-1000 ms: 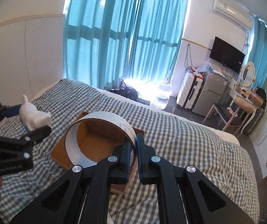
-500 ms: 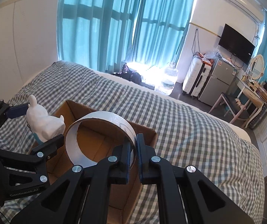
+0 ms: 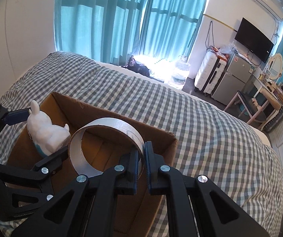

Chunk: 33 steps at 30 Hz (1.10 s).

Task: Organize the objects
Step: 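Carry the figurine and headband into the cardboard box and open both tools, then withdraw both tools from the box back toward the remaining items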

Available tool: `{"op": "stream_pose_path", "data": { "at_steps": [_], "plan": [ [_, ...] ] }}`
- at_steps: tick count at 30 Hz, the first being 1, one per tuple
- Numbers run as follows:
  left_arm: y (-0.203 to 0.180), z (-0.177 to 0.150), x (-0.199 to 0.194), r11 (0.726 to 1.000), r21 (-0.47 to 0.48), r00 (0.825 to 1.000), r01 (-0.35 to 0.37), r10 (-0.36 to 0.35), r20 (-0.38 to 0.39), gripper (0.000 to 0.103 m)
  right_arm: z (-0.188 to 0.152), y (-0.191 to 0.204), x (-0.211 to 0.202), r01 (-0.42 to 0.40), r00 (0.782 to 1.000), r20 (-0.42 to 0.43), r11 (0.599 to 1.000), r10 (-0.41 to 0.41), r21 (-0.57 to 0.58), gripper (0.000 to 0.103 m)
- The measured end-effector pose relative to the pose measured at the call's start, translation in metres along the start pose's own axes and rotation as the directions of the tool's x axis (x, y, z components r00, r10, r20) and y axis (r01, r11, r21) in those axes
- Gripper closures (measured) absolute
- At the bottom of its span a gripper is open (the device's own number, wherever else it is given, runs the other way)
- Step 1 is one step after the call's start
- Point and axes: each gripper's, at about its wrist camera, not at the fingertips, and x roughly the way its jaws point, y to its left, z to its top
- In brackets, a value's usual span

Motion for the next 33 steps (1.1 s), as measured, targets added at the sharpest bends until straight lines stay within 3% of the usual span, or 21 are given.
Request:
{"op": "stream_pose_path", "data": {
  "at_steps": [10,12,15,23,30,33],
  "plan": [
    [-0.004,-0.012,0.010,0.999,0.006,0.998,0.045,-0.045,-0.037,0.015,-0.004,0.003,0.004,-0.013,1.000,0.000,1.000,0.013,0.023,0.095],
    [-0.003,-0.012,0.006,0.998,0.001,0.997,0.069,-0.069,-0.035,0.004,-0.006,-0.001,-0.002,-0.047,0.999,0.010,0.998,0.047,0.046,0.079],
    [0.000,-0.009,-0.007,0.994,-0.032,0.995,0.102,-0.102,-0.003,0.001,-0.005,-0.002,-0.013,-0.056,0.998,0.020,0.997,0.055,0.054,0.057],
    [0.008,0.007,-0.051,0.994,-0.071,0.997,0.077,-0.076,0.020,0.000,0.007,-0.009,-0.073,-0.048,0.995,0.092,0.997,0.043,0.056,0.040],
    [0.010,0.023,-0.127,0.996,-0.082,0.994,0.042,-0.034,0.103,0.000,0.016,-0.016,-0.158,-0.056,0.981,0.191,0.996,0.043,0.066,0.022],
    [0.008,0.026,-0.159,0.997,-0.079,0.991,0.024,-0.014,0.133,0.000,0.016,-0.018,-0.190,-0.065,0.974,0.223,0.995,0.046,0.079,0.019]
  ]
}}
